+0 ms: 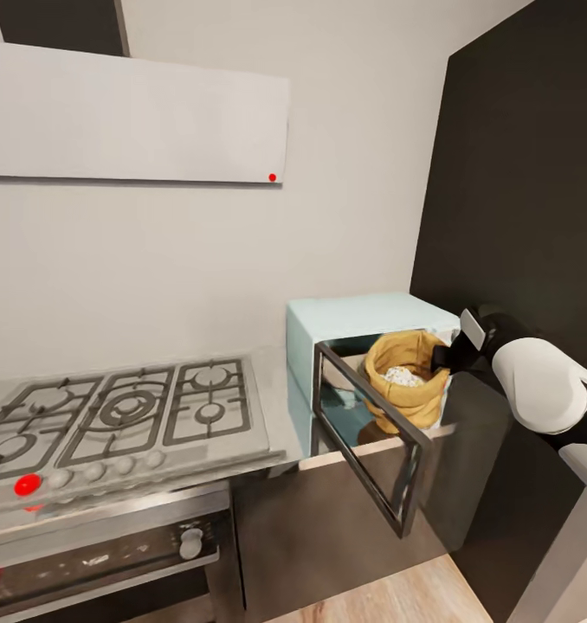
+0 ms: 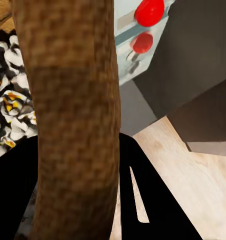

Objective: In the kitchen, take the popcorn bag from the countertop, put it into the microwave, and heat it until the popcorn is cooked so the cooked popcorn ends up inside the bag.

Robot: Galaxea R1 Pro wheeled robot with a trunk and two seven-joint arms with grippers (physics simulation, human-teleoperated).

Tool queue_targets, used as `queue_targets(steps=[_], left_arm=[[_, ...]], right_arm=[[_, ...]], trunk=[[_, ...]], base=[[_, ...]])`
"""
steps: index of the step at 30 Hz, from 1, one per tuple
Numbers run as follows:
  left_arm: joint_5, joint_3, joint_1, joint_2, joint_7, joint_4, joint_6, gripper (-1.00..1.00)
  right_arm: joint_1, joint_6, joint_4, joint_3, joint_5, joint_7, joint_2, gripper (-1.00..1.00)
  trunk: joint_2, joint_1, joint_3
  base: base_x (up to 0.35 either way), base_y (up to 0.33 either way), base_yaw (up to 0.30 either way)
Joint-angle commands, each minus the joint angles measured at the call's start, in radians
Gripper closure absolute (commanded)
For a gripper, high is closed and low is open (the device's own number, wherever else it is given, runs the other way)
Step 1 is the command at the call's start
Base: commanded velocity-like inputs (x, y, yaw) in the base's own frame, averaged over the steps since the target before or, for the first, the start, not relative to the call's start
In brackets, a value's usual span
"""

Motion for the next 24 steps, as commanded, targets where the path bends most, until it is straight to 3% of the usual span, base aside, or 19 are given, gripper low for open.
queue_targets(steps=[1,24], left_arm=[[0.005,0.002,-0.001,0.0,-0.001,0.001,-0.003,-1.0],[0.005,0.003,-0.001,0.0,0.001,0.001,-0.003,-1.0]], right_arm=[[-0.002,0.003,-0.004,-0.026,-0.034,-0.002,0.001,1.0],[-0.002,0.003,0.015,-0.023,-0.032,-0.002,-0.003,1.0]], trunk=[[0.0,0.001,-0.001],[0.0,0.001,-0.001]], base=[[0.183,0.114,0.0],[0.006,0.004,0.0]])
